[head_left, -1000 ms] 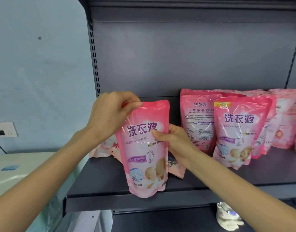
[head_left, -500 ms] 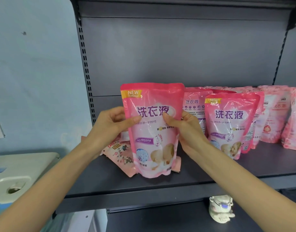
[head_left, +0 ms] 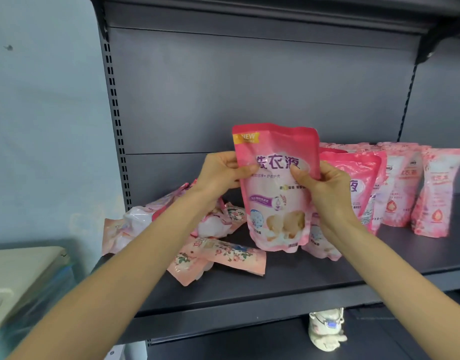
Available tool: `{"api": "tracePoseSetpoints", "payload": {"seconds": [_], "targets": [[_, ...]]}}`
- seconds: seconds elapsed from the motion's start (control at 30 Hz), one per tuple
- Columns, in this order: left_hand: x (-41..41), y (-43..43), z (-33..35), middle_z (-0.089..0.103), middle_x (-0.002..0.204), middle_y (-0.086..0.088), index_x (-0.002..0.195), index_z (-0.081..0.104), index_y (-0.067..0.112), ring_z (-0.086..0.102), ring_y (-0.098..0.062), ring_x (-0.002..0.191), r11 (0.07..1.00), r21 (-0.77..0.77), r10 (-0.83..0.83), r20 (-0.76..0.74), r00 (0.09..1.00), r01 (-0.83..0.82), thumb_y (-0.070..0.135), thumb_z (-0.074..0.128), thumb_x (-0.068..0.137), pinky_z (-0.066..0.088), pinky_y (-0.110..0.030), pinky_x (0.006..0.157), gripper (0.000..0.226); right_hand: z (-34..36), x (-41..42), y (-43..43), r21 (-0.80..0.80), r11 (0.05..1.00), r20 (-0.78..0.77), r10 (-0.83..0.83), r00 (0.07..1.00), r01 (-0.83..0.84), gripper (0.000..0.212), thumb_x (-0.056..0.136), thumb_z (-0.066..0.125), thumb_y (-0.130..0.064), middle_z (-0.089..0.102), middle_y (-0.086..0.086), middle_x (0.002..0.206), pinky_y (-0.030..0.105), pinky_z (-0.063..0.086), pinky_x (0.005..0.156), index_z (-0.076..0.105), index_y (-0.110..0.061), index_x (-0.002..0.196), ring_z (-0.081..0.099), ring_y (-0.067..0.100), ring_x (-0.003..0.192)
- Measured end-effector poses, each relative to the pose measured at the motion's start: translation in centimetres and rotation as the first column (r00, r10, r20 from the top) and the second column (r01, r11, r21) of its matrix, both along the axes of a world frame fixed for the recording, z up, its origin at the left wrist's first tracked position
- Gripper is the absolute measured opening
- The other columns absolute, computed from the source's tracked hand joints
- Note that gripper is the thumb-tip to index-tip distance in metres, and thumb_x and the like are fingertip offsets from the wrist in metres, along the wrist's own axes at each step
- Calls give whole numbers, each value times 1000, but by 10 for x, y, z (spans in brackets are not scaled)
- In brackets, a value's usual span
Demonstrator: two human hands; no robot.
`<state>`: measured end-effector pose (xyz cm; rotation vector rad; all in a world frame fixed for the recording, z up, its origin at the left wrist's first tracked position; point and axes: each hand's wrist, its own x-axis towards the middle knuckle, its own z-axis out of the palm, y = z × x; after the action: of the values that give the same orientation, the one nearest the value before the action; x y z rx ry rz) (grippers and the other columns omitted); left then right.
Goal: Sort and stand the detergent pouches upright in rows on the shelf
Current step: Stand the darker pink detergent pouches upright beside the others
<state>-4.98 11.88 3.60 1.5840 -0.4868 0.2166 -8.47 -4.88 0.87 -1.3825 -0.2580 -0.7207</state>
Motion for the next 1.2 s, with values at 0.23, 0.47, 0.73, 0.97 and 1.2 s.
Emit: {"api": "tracePoseSetpoints", "payload": {"seconds": [0.23, 0.47, 0.73, 0.97, 1.2], "targets": [[37, -35, -33, 68, 101, -11, 104, 66, 1, 65, -13, 79, 996, 90, -11, -72, 997, 17, 1, 69, 79, 56, -22, 70, 26, -44, 7, -22, -54, 990, -39, -133, 990, 131, 6, 84, 64, -6, 69, -1, 66, 22, 53, 61, 69, -8, 82, 62, 13, 68], [46, -38, -52, 69, 89, 1, 91, 66, 13, 66, -1, 70, 996, 15, -86, -105, 991, 88, 5, 67, 81, 53, -15, 59, 13, -72, 8, -43, -255, 957, -123, -175, 977, 139, 18, 82, 69, -14, 70, 4, 87, 29, 55, 77, 64, -11, 100, 67, 18, 85], [46, -25, -74, 68, 90, 0, 89, 64, 13, 68, -5, 77, 981, 37, -186, -144, 972, 193, 2, 64, 83, 54, -17, 63, 12, -86, 11, -36, -385, 912, -126, -207, 970, 144, 43, 76, 74, -5, 62, -11, 101, 24, 54, 78, 47, -14, 109, 60, 1, 94], [46, -23, -76, 67, 88, 3, 88, 64, 15, 67, -4, 76, 985, 21, -169, -117, 979, 172, 5, 65, 83, 53, -16, 61, 11, -85, 19, -36, -397, 906, -130, -214, 968, 147, 46, 76, 73, -4, 59, -16, 100, 21, 54, 74, 44, -16, 109, 58, -2, 95], [28, -6, -80, 57, 127, 1, 131, 47, 15, 54, -9, 113, 815, 579, -85, 88, 992, 18, 24, 53, 93, 42, -8, 80, 39, -86, -10, -42, -506, 831, -100, -323, 941, 231, 51, 82, 70, -22, 51, -23, 108, 26, 45, 87, 37, -28, 121, 53, -2, 100]]}}
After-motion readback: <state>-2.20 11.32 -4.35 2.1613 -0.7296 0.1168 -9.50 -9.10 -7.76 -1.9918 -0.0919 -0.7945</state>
